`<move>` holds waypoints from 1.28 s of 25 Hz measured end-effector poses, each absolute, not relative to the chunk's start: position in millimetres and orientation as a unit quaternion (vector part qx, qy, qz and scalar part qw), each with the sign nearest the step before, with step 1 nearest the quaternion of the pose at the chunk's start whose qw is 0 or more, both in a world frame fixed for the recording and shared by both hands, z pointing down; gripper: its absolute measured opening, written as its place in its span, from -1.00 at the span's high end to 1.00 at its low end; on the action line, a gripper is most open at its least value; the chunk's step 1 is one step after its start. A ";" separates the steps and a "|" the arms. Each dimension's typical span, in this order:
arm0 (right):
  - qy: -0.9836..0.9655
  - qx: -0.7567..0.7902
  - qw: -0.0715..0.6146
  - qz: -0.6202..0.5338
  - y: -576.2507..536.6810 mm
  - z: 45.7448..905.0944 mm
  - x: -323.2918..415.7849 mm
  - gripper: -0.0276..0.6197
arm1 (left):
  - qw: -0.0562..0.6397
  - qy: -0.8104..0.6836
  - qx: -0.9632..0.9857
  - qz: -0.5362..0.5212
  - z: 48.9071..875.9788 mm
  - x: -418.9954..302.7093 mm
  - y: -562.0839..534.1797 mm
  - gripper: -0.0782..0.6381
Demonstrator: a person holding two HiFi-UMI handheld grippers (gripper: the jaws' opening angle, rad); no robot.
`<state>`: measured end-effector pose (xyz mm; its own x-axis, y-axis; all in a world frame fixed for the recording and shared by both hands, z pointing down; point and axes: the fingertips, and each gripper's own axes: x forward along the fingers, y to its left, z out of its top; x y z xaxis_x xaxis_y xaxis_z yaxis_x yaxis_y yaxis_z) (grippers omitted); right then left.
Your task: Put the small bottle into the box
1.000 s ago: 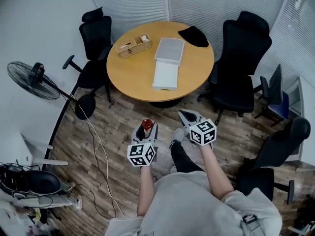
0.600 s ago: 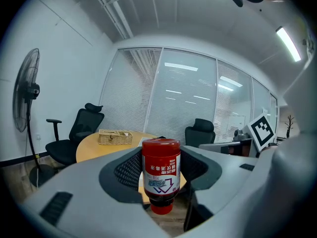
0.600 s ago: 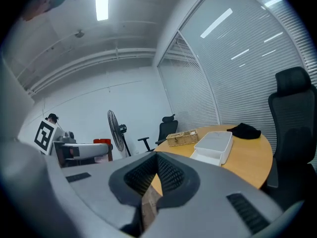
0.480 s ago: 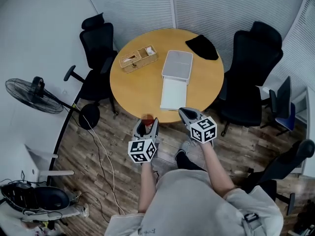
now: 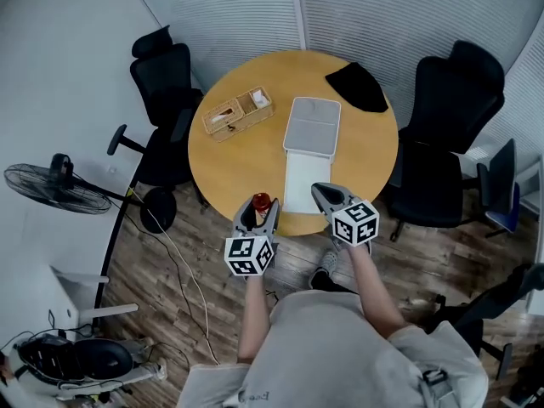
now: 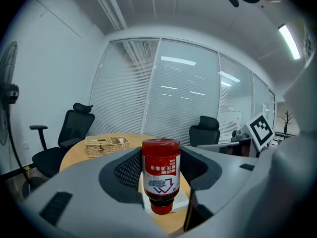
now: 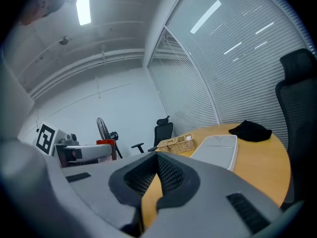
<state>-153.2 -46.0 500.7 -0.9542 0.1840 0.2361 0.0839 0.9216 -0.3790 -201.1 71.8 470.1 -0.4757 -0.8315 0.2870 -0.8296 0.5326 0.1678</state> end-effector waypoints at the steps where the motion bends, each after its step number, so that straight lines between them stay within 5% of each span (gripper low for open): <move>1: -0.970 -0.068 0.136 0.188 -48.5 504.5 -159.8 0.86 | 0.169 -0.856 0.488 -0.002 471.2 -207.4 65.3 0.12; 32: -0.962 0.128 0.141 0.195 -122.6 526.4 -186.1 0.86 | 0.176 -0.729 0.660 0.046 478.4 -280.0 -47.6 0.12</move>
